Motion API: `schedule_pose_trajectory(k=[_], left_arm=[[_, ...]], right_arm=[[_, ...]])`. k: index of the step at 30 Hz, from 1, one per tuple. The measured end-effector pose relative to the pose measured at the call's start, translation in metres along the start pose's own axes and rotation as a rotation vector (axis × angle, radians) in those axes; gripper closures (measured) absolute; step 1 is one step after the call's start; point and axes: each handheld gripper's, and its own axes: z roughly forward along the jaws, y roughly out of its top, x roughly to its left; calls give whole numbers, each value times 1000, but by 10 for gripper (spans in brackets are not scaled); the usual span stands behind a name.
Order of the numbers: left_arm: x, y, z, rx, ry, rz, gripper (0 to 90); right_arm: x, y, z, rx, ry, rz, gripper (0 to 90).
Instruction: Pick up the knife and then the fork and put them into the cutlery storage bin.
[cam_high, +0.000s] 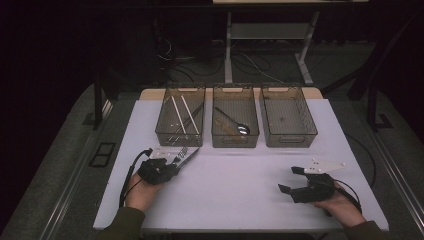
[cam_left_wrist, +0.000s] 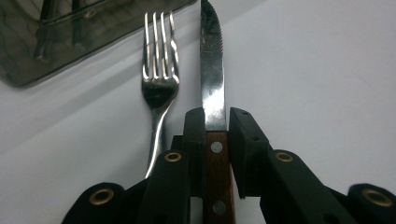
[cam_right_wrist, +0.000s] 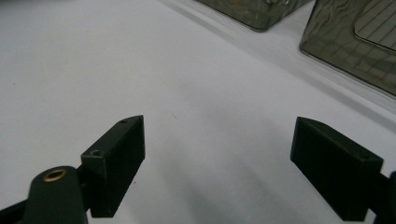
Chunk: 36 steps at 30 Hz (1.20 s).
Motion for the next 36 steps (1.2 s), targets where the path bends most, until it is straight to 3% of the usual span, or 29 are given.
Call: schedule_pose_trajectory(k=[11,24,26,29,32,36], left_arm=[[-22,19,-3,-88,-54,38,766],[-56,43,11,-109,-140,96,765],[-61,46,14,-114,-153,98,765],[-68,52,19,-116,-167,108,765],[-76,57,24,-121,-180,115,765],[-85,64,31,-124,-193,126,765]], right_arm=[[-1,5,0,-21,-12,18,176],[0,14,-1,-5,33,29,176],[0,16,-3,-2,44,24,138],[0,21,-4,-2,52,48,139],[-3,26,-4,-9,90,74,138],[-3,33,0,-23,95,75,141]])
